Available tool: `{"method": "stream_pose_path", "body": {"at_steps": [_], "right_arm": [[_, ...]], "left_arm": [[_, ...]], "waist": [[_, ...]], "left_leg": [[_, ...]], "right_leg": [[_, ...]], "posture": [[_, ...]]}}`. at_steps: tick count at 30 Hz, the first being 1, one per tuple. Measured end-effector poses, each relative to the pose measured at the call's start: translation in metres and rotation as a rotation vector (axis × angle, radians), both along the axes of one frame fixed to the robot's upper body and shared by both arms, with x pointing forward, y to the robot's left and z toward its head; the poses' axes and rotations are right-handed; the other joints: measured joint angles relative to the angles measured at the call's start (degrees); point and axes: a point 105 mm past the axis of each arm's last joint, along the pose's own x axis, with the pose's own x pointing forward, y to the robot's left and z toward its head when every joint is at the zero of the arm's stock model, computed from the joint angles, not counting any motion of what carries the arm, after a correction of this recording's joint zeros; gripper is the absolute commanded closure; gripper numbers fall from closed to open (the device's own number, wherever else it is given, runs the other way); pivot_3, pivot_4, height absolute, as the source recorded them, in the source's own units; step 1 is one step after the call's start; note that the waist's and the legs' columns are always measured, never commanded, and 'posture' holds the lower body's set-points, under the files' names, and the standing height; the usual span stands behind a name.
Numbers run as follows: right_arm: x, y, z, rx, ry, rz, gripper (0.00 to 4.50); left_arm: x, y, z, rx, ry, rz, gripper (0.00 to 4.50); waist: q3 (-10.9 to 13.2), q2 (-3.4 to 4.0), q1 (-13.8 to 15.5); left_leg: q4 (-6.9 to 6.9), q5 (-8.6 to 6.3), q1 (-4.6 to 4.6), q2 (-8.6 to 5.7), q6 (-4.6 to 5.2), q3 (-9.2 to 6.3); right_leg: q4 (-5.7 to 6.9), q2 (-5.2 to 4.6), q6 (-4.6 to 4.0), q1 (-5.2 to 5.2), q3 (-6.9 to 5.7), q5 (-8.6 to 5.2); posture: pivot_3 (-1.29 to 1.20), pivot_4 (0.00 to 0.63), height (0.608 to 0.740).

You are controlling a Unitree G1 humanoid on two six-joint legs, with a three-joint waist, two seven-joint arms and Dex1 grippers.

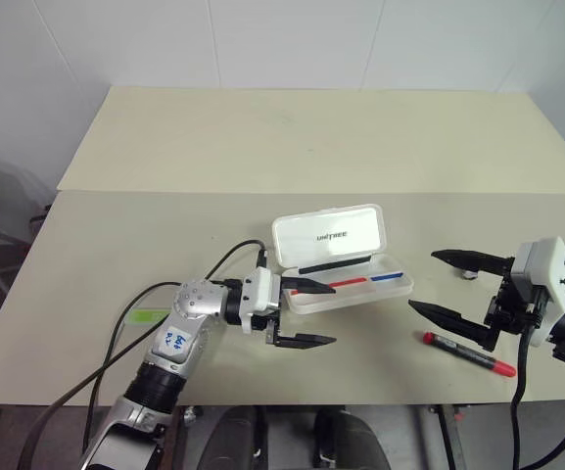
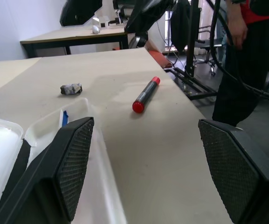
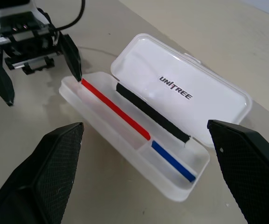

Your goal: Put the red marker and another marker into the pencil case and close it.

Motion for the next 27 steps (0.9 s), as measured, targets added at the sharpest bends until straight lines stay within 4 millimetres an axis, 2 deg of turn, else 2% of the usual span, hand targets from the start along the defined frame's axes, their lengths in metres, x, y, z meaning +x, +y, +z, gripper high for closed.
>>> {"method": "stream_pose_path", "body": {"at_steps": [1, 2, 4, 8, 10, 17, 21, 27], "right_arm": [[-0.001, -0.001, -0.001, 0.002, 0.004, -0.009, 0.00], [-0.003, -0.004, -0.001, 0.003, 0.005, -0.028, 0.00], [-0.003, -0.015, -0.002, 0.004, 0.012, -0.104, 0.00], [-0.008, -0.034, -0.014, -0.022, 0.060, -0.230, 0.00], [-0.016, -0.051, -0.024, -0.059, 0.105, -0.316, 0.00], [-0.044, -0.084, -0.054, -0.127, 0.219, -0.489, 0.00], [-0.058, -0.078, -0.063, -0.154, 0.247, -0.396, 0.00], [-0.062, -0.075, -0.085, -0.162, 0.279, -0.244, 0.00]], "left_arm": [[-0.001, 0.000, 0.001, -0.003, 0.000, -0.001, 0.68], [-0.003, -0.001, 0.003, -0.007, 0.005, -0.004, 0.32], [-0.005, 0.000, 0.004, -0.012, 0.031, -0.009, 0.06], [-0.006, -0.001, 0.007, -0.033, 0.058, 0.001, 0.06], [-0.008, -0.001, 0.011, -0.067, 0.053, 0.015, 0.06], [-0.006, 0.006, 0.028, -0.131, 0.049, 0.055, 0.06], [-0.004, 0.017, 0.032, -0.119, 0.057, 0.066, 0.06], [-0.002, 0.033, 0.037, -0.069, 0.041, 0.082, 0.06]], "waist": [[0.00, 0.00, 0.01], [0.00, 0.00, 0.10], [0.00, 0.00, 0.14], [-0.01, 0.01, 0.14], [-0.01, 0.02, 0.38], [-0.05, 0.08, 0.04], [-0.12, 0.20, -0.17], [-0.12, 0.20, -0.16]], "left_leg": [[-0.01, 0.00, 0.00, 0.00, 0.00, 0.00], [-0.02, 0.00, -0.01, 0.00, 0.00, -0.02], [-0.03, 0.00, -0.02, 0.00, 0.00, -0.01], [-0.05, -0.02, -0.02, 0.00, 0.01, 0.00], [-0.06, -0.02, -0.03, 0.00, 0.02, 0.00], [-0.05, -0.18, 0.00, 0.01, -0.23, 0.02], [-0.07, -0.19, 0.06, 0.03, -0.25, 0.07], [-0.07, -0.21, 0.08, 0.06, -0.27, 0.11]], "right_leg": [[0.00, 0.00, 0.00, 0.00, 0.00, 0.00], [-0.01, 0.00, 0.00, 0.00, -0.01, 0.00], [-0.05, 0.00, 0.01, 0.00, 0.00, 0.00], [-0.07, 0.01, 0.02, 0.00, 0.01, 0.01], [-0.11, 0.01, 0.02, 0.00, 0.01, 0.01], [-0.09, 0.06, 0.05, 0.01, 0.07, 0.02], [-0.09, 0.13, 0.06, 0.01, 0.15, 0.02], [-0.13, 0.16, 0.06, 0.01, 0.24, 0.02]], "posture": [[0.00, 0.150, 0.740], [0.00, 0.150, 0.740], [0.00, 0.150, 0.740], [0.00, 0.150, 0.740], [0.00, 0.150, 0.740], [0.00, 0.150, 0.740], [0.00, 0.150, 0.740], [0.00, 0.150, 0.740]]}}
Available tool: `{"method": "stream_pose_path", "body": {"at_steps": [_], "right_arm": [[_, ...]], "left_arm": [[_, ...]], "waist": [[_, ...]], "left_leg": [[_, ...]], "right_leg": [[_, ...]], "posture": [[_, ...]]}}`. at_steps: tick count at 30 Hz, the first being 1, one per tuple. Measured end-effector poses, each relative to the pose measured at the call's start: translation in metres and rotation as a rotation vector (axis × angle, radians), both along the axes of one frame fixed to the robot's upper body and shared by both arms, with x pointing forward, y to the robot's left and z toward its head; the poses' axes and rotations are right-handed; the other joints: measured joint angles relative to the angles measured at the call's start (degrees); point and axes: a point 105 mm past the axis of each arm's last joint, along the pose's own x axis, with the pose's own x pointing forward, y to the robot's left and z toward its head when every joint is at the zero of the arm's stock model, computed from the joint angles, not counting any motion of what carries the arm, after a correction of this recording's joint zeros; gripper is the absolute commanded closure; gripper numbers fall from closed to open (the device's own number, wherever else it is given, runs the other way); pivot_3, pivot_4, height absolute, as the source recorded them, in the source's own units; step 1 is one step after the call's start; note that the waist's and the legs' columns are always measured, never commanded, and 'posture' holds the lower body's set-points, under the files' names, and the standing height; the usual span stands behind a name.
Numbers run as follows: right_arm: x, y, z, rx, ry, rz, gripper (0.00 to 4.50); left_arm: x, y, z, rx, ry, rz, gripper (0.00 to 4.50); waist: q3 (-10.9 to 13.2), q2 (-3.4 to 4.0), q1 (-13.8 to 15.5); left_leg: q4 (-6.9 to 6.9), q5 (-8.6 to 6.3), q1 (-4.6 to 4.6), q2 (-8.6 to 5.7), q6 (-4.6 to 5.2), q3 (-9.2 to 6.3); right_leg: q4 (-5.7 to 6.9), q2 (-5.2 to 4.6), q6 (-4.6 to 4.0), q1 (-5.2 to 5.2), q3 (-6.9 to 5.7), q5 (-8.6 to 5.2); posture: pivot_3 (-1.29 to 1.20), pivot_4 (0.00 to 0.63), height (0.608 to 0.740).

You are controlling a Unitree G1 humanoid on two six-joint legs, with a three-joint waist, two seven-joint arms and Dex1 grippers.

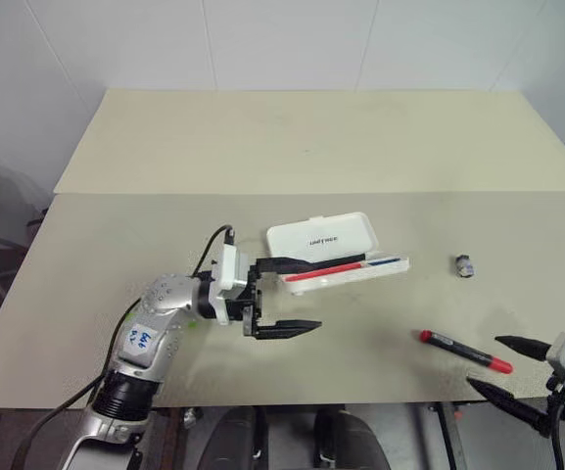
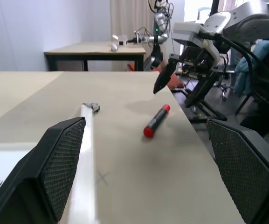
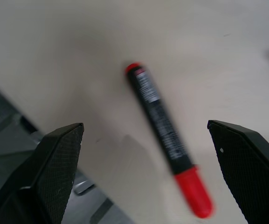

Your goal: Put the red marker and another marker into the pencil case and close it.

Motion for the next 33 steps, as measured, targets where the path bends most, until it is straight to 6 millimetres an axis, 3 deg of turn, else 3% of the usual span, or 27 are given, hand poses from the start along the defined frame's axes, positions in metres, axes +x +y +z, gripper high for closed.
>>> {"method": "stream_pose_path", "body": {"at_steps": [13, 16, 26, 33], "right_arm": [[0.061, 0.009, -0.026, 0.015, -0.040, 0.143, 0.00], [0.065, 0.011, -0.029, 0.010, -0.047, 0.200, 0.61], [0.059, 0.019, -0.035, -0.015, -0.062, 0.312, 3.88], [0.060, 0.020, -0.031, -0.025, -0.060, 0.325, 3.88]], "left_arm": [[0.007, 0.013, 0.014, 0.045, -0.051, 0.031, 0.06], [0.008, 0.018, 0.017, 0.049, -0.055, 0.041, 0.00], [0.008, 0.023, 0.017, 0.067, -0.055, 0.047, 0.00], [0.008, 0.023, 0.017, 0.067, -0.054, 0.049, 0.00]], "waist": [[0.00, 0.04, -0.03], [-0.03, 0.00, -0.29], [-0.11, -0.13, -0.72], [-0.08, -0.06, -1.16]], "left_leg": [[0.07, 0.10, -0.01, 0.04, 0.18, 0.10], [0.05, 0.09, 0.07, 0.10, 0.18, 0.15], [0.12, 0.01, 0.12, 0.20, -0.08, 0.18], [0.08, 0.03, 0.03, 0.20, -0.05, 0.19]], "right_leg": [[-0.01, 0.11, 0.00, -0.01, 0.05, 0.01], [0.00, 0.16, 0.00, 0.03, 0.10, 0.02], [-0.34, 0.20, -0.05, 0.16, 0.23, 0.51], [-0.52, 0.18, -0.03, 0.09, 0.32, 0.57]], "posture": [[0.00, 0.150, 0.740], [0.00, 0.150, 0.740], [0.00, 0.150, 0.740], [0.00, 0.150, 0.740]]}}
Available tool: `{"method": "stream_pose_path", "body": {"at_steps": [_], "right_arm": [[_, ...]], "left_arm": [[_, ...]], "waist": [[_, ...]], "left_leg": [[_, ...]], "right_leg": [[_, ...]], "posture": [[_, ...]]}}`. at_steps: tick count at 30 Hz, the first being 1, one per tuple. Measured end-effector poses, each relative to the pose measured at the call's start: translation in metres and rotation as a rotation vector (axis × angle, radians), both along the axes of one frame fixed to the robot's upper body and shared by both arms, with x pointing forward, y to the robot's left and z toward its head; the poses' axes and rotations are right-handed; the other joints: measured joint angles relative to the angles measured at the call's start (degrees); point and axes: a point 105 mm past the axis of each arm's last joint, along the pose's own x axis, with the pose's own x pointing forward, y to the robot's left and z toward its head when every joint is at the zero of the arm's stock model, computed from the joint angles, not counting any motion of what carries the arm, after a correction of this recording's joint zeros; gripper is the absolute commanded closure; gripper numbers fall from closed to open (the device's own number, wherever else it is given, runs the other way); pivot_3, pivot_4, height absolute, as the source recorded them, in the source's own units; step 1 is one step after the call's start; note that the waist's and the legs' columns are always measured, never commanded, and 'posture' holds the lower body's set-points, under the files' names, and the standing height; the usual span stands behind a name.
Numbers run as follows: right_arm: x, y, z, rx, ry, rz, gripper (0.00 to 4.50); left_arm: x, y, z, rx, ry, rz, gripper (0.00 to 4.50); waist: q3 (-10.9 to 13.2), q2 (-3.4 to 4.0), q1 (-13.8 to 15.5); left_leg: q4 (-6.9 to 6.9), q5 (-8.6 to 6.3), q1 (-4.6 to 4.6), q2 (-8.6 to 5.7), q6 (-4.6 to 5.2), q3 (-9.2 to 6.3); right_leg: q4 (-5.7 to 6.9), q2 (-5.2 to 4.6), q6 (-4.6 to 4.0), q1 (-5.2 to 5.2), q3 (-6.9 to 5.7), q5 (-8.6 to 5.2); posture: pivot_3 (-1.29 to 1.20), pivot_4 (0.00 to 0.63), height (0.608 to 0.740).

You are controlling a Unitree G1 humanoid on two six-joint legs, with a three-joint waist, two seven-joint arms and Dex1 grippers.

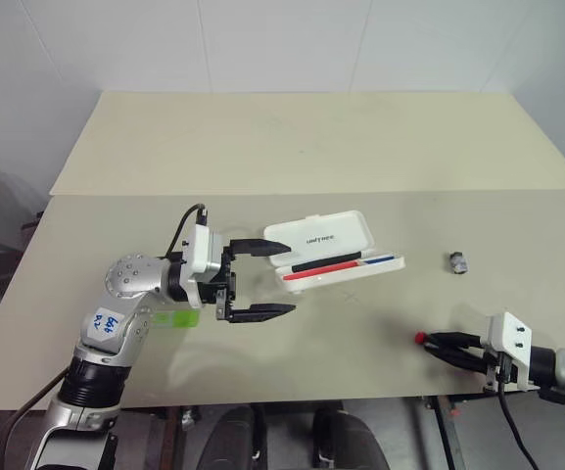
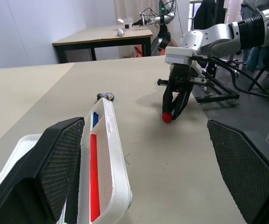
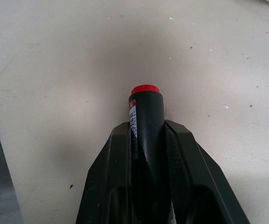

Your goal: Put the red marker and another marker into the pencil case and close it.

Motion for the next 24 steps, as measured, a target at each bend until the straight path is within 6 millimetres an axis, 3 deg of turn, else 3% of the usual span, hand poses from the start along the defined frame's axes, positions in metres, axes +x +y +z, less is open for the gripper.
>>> {"method": "stream_pose_path", "body": {"at_steps": [4, 10, 14, 18, 22, 24], "right_arm": [[0.009, -0.005, 0.014, -0.032, 0.008, -0.012, 3.88], [0.027, 0.003, 0.046, -0.022, -0.065, 0.014, 3.88], [0.045, 0.022, 0.103, -0.040, -0.218, 0.095, 3.88], [0.048, 0.029, 0.112, -0.038, -0.237, 0.119, 3.88], [0.064, 0.063, 0.148, -0.013, -0.370, 0.227, 3.88], [0.070, 0.077, 0.156, 0.007, -0.416, 0.261, 3.88]], "left_arm": [[0.000, 0.000, 0.000, -0.002, -0.006, 0.001, 0.00], [0.000, 0.001, 0.000, -0.005, -0.014, 0.005, 0.00], [0.002, 0.001, 0.002, -0.009, -0.037, 0.005, 0.00], [0.006, 0.003, -0.002, -0.009, -0.024, 0.021, 0.00], [0.007, 0.004, -0.001, -0.009, -0.048, 0.037, 0.00], [0.008, 0.004, -0.001, -0.008, -0.055, 0.045, 0.00]], "waist": [[0.04, 0.09, -0.13], [0.14, 0.25, -0.18], [0.28, 0.46, -0.31], [0.27, 0.44, 0.42], [0.29, 0.48, -0.58], [0.29, 0.42, -0.53]], "left_leg": [[-0.08, 0.01, -0.06, 0.00, 0.01, 0.02], [-0.07, -0.03, -0.11, 0.06, -0.03, 0.05], [-0.03, -0.04, -0.07, 0.14, 0.01, 0.20], [-0.03, -0.06, -0.15, 0.12, 0.02, 0.18], [0.00, -0.05, -0.21, 0.11, 0.02, 0.38], [-0.02, -0.03, -0.18, 0.16, 0.00, 0.38]], "right_leg": [[0.02, 0.00, -0.01, -0.12, -0.06, -0.01], [0.03, 0.10, -0.05, -0.15, -0.13, -0.08], [0.06, 0.13, 0.00, -0.18, -0.04, -0.04], [0.00, 0.13, -0.02, -0.20, -0.07, -0.07], [0.00, 0.11, 0.08, -0.32, 0.05, -0.01], [0.01, 0.16, 0.04, -0.32, 0.01, -0.03]], "posture": [[0.00, 0.150, 0.740], [0.00, 0.150, 0.740], [0.00, 0.150, 0.740], [0.00, 0.150, 0.740], [0.00, 0.150, 0.740], [0.00, 0.150, 0.740]]}}
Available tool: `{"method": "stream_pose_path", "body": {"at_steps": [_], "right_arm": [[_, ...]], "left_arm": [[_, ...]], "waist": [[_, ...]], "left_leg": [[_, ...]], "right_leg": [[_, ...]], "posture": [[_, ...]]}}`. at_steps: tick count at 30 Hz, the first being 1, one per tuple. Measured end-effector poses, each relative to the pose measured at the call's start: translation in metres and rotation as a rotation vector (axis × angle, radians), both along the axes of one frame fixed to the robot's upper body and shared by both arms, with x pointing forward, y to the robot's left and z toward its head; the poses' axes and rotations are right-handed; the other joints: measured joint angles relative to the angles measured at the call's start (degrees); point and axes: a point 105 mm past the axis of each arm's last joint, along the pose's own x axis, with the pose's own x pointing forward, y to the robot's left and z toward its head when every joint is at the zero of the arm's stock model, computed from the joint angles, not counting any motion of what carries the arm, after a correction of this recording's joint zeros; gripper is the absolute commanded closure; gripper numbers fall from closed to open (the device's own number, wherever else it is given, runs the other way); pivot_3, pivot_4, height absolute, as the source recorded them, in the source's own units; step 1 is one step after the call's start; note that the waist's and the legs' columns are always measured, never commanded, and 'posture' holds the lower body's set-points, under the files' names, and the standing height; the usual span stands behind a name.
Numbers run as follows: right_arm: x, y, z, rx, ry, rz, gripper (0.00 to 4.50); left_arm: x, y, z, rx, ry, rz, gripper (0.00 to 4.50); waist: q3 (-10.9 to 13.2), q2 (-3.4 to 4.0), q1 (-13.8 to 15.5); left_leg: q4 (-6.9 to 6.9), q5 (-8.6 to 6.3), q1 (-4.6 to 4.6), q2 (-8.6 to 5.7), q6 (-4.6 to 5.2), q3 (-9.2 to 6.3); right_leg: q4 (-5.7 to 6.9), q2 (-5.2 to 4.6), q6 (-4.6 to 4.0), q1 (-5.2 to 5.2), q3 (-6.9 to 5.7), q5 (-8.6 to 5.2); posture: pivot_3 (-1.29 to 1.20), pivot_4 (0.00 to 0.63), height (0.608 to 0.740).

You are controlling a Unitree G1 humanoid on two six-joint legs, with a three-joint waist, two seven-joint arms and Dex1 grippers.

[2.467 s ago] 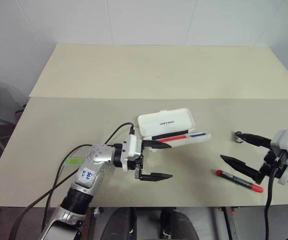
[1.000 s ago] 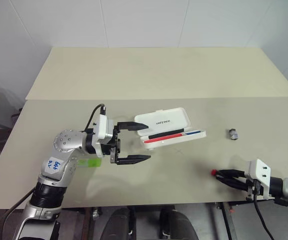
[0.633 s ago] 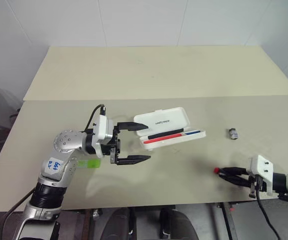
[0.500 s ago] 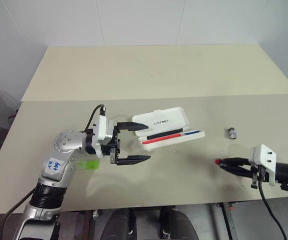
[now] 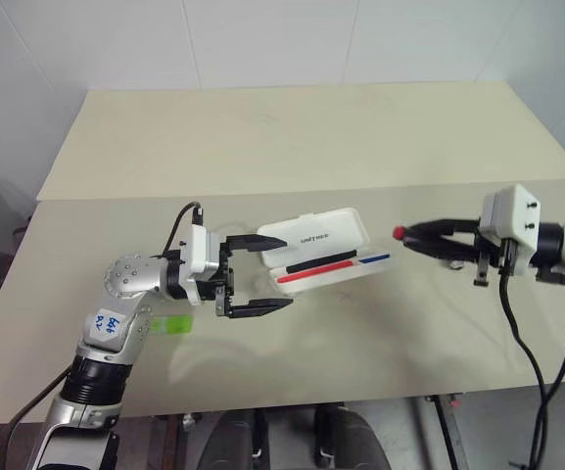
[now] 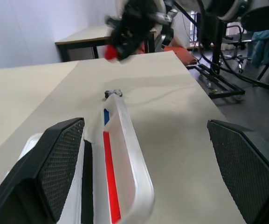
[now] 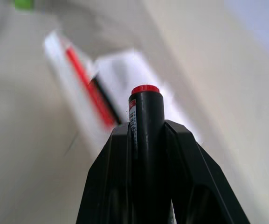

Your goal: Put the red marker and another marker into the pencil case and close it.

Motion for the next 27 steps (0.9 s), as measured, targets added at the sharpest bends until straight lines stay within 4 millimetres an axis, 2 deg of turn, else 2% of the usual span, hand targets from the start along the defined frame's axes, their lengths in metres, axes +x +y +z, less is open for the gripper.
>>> {"method": "stream_pose_path", "body": {"at_steps": [7, 12, 15, 21, 27], "right_arm": [[0.021, 0.058, -0.033, 0.042, 0.033, 0.153, 3.88], [0.034, 0.080, -0.039, 0.044, 0.008, 0.202, 3.88], [0.041, 0.098, -0.052, 0.047, 0.022, 0.241, 3.88], [0.047, 0.107, -0.067, 0.041, 0.021, 0.257, 3.88], [0.035, 0.108, -0.090, 0.040, 0.071, 0.282, 3.88]], "left_arm": [[0.002, 0.001, -0.003, 0.006, -0.017, 0.033, 0.00], [0.004, 0.005, -0.004, 0.008, -0.024, 0.064, 0.00], [0.005, 0.006, -0.004, 0.007, -0.032, 0.080, 0.00], [0.007, 0.009, -0.006, 0.012, -0.035, 0.111, 0.00], [0.007, 0.012, -0.010, 0.016, -0.025, 0.134, 0.00]], "waist": [[0.00, 0.00, 0.06], [0.00, 0.00, -0.15], [0.00, 0.00, -0.77], [0.00, -0.03, -1.36], [0.00, -0.03, -1.45]], "left_leg": [[0.04, 0.15, -0.08, -0.04, 0.14, 0.13], [0.05, 0.17, -0.12, -0.08, 0.17, 0.26], [0.03, 0.18, -0.10, -0.05, 0.17, 0.45], [0.08, 0.22, -0.15, -0.08, 0.25, 0.91], [0.05, 0.24, -0.08, -0.02, 0.20, 0.93]], "right_leg": [[0.10, -0.01, 0.02, -0.13, 0.03, 0.01], [0.35, -0.04, 0.05, -0.23, 0.02, 0.03], [0.55, -0.02, 0.05, -0.37, -0.01, 0.03], [0.91, -0.09, 0.09, -0.72, 0.02, 0.05], [1.00, -0.10, 0.07, -0.76, 0.06, 0.04]], "posture": [[0.00, 0.150, 0.740], [0.00, 0.150, 0.740], [0.00, 0.150, 0.740], [0.00, 0.150, 0.740], [0.00, 0.150, 0.740]]}}
